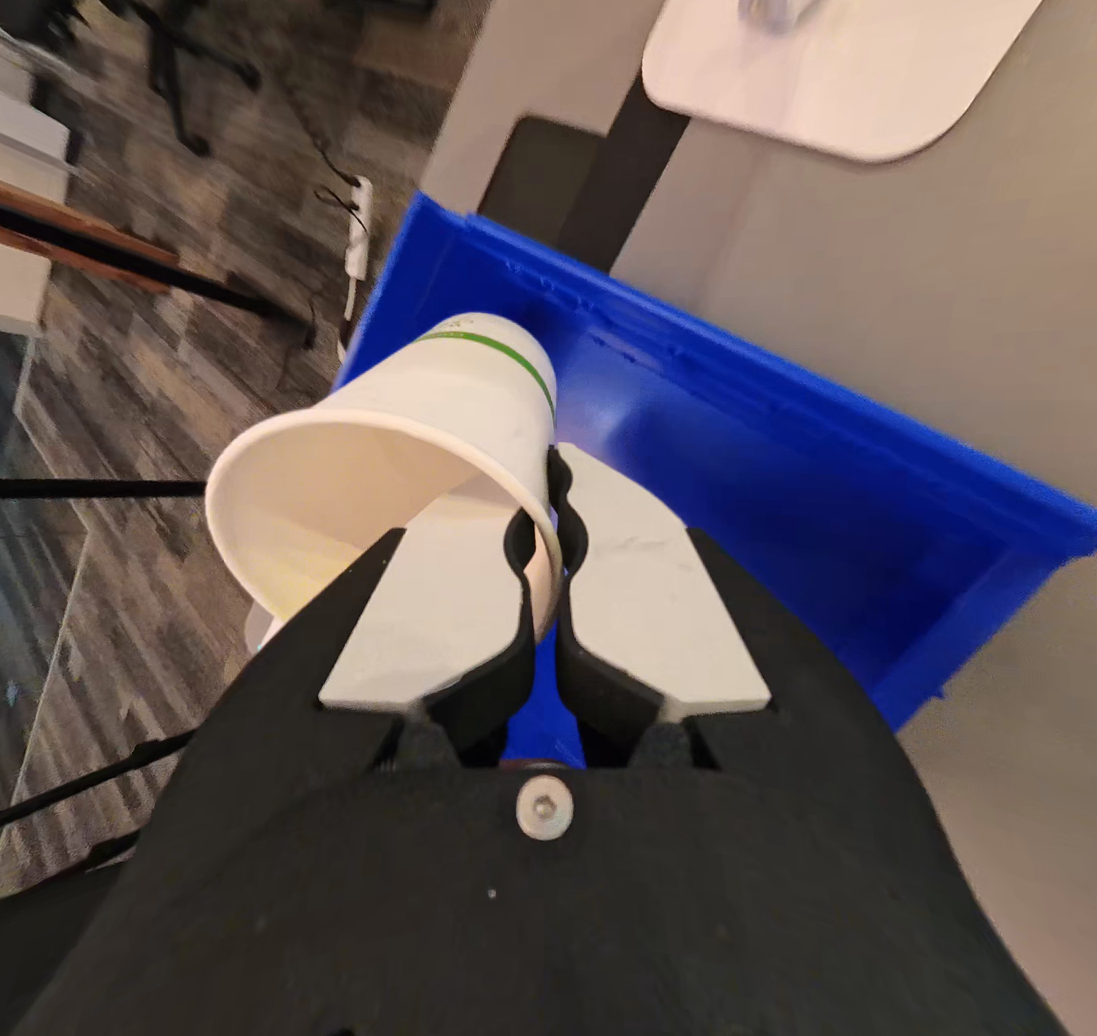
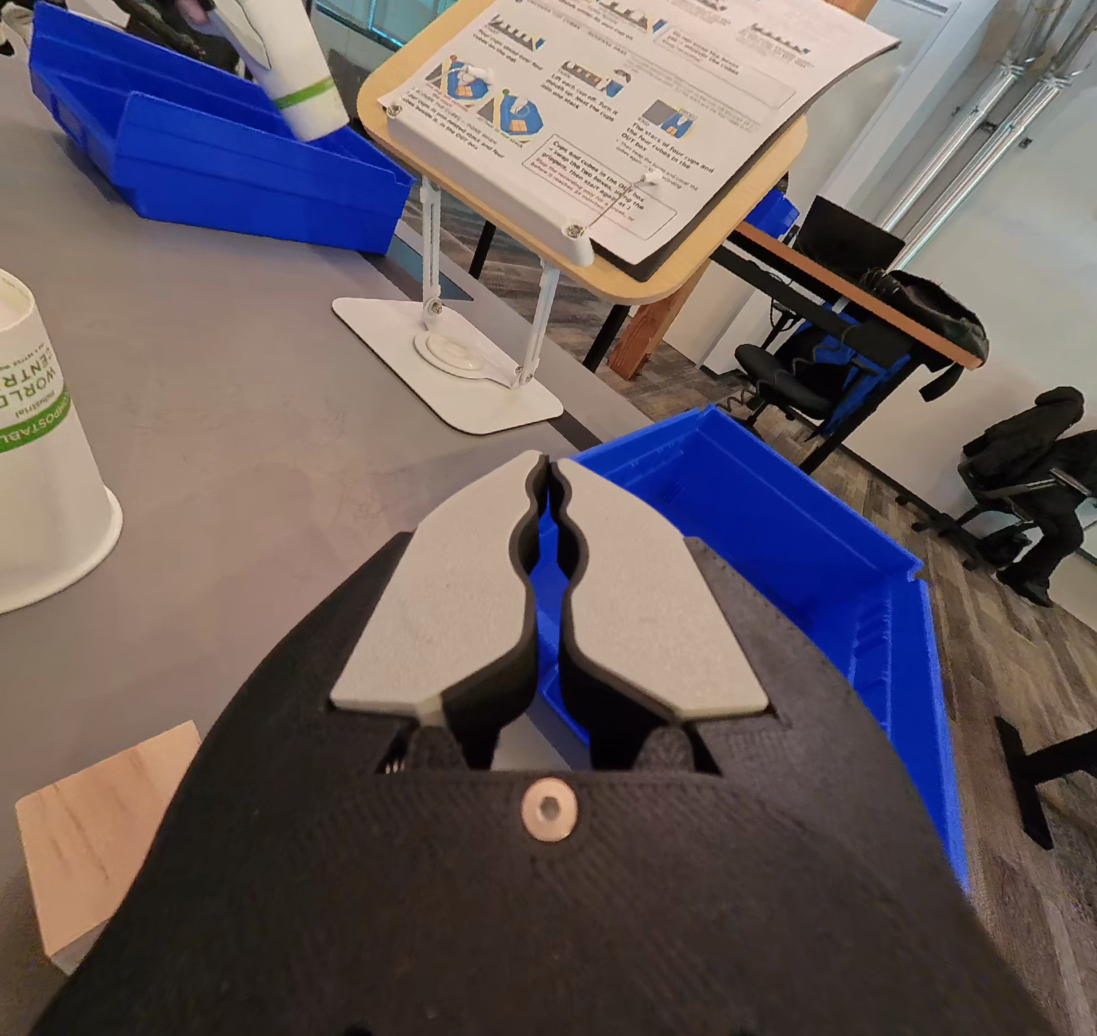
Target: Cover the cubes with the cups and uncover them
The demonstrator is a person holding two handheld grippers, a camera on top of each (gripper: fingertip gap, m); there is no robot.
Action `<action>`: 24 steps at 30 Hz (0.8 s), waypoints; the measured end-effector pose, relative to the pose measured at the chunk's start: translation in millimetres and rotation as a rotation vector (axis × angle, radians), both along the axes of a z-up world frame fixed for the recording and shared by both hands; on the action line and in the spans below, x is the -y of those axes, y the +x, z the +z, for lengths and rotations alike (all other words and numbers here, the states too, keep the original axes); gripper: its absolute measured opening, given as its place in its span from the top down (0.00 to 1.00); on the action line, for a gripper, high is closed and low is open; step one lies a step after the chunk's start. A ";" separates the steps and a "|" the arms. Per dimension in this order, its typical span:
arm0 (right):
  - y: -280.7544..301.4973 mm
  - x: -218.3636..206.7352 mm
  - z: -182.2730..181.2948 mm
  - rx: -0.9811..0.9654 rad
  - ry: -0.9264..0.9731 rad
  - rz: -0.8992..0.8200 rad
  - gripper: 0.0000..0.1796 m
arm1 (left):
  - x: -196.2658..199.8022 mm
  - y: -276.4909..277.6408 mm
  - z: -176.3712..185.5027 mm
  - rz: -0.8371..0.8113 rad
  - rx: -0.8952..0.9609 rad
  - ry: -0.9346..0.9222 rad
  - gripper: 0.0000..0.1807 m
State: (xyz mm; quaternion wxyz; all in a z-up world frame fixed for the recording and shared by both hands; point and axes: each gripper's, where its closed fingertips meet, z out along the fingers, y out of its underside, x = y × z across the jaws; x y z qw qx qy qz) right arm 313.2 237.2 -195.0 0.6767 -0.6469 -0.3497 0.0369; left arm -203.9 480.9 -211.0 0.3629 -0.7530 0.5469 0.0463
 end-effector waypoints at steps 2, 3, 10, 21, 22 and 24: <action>-0.9 2.3 5.8 -0.012 0.012 0.005 1.00 | 18.4 8.3 22.5 -0.022 0.098 0.051 0.99; -2.1 4.0 9.5 -0.020 0.020 0.010 1.00 | 28.7 12.8 34.5 -0.033 0.147 0.085 0.99; -30.8 29.3 59.8 -0.124 0.115 0.092 1.00 | 132.3 73.9 109.7 -0.181 0.682 0.166 1.00; -130.8 77.0 149.7 -0.458 0.211 0.430 0.75 | 281.7 162.8 190.9 -0.496 1.443 -0.028 1.00; -141.7 78.1 154.7 -0.502 0.195 0.468 0.68 | 290.6 172.2 190.7 -0.514 1.486 -0.067 1.00; -165.4 80.5 162.8 -0.578 0.163 0.551 0.56 | 309.0 191.5 189.2 -0.558 1.580 -0.143 1.00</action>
